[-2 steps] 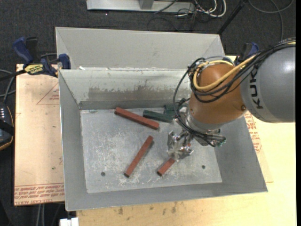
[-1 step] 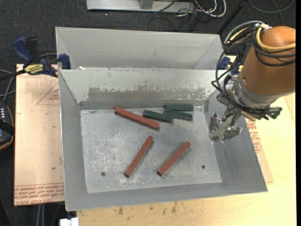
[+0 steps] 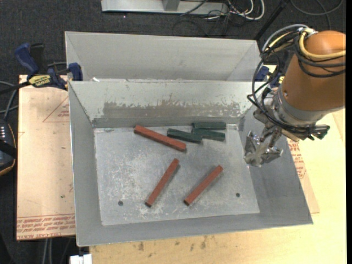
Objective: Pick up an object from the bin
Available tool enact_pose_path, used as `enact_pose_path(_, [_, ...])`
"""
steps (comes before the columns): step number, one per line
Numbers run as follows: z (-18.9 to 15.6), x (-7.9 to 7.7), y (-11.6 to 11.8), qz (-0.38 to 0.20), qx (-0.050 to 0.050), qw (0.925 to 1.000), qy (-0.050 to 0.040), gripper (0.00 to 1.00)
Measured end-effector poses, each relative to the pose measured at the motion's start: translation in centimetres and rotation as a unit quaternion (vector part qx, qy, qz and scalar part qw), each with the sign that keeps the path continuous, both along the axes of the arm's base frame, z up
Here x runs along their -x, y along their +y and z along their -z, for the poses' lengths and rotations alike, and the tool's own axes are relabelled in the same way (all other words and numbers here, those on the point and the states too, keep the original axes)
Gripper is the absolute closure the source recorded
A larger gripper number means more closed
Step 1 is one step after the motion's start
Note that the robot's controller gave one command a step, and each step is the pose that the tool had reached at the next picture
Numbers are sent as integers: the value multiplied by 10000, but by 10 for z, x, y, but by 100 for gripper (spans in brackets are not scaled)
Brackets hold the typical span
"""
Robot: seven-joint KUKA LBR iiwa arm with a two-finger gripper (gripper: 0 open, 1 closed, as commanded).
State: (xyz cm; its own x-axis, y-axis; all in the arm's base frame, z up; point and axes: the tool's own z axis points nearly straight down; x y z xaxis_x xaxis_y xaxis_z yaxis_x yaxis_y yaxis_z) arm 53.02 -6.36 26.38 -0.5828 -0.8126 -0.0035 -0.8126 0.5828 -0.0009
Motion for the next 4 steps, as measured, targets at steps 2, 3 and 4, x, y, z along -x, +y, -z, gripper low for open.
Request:
enact_pose_path(2, [116,-44,-10,-286,-8,9996,32,0])
enact_pose_path(3, [176,-35,14,-567,-4,9984,11,100])
enact_pose_path(4, [176,-35,14,-565,-4,9984,11,100])
